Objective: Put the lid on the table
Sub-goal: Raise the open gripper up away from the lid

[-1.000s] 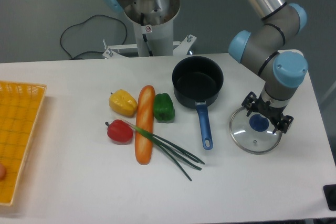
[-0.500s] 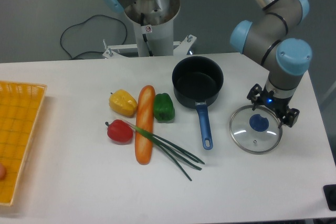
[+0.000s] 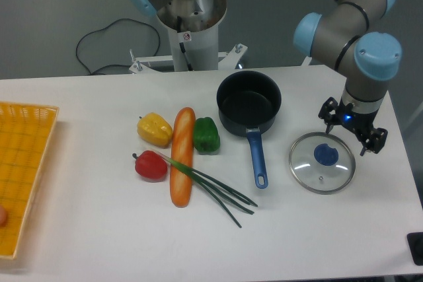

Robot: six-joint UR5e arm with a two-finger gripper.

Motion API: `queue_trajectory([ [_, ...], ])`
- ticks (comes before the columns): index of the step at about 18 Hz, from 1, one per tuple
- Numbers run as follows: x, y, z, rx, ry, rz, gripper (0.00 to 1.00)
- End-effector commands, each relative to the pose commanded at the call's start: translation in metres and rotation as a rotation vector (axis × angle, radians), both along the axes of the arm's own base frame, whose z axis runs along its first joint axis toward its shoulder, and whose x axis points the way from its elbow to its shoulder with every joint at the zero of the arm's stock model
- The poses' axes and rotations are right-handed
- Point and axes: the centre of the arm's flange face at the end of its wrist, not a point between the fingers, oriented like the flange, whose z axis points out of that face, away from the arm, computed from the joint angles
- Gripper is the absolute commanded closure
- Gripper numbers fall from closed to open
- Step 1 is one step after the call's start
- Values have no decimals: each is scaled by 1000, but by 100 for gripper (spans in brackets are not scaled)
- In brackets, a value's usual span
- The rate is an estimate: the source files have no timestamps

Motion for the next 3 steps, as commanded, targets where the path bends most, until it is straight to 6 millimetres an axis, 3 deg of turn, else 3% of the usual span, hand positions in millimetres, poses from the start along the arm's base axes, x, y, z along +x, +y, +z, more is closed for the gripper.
queue_trajectory([
  [3,-3,2,5,-10,-6,-2,0],
])
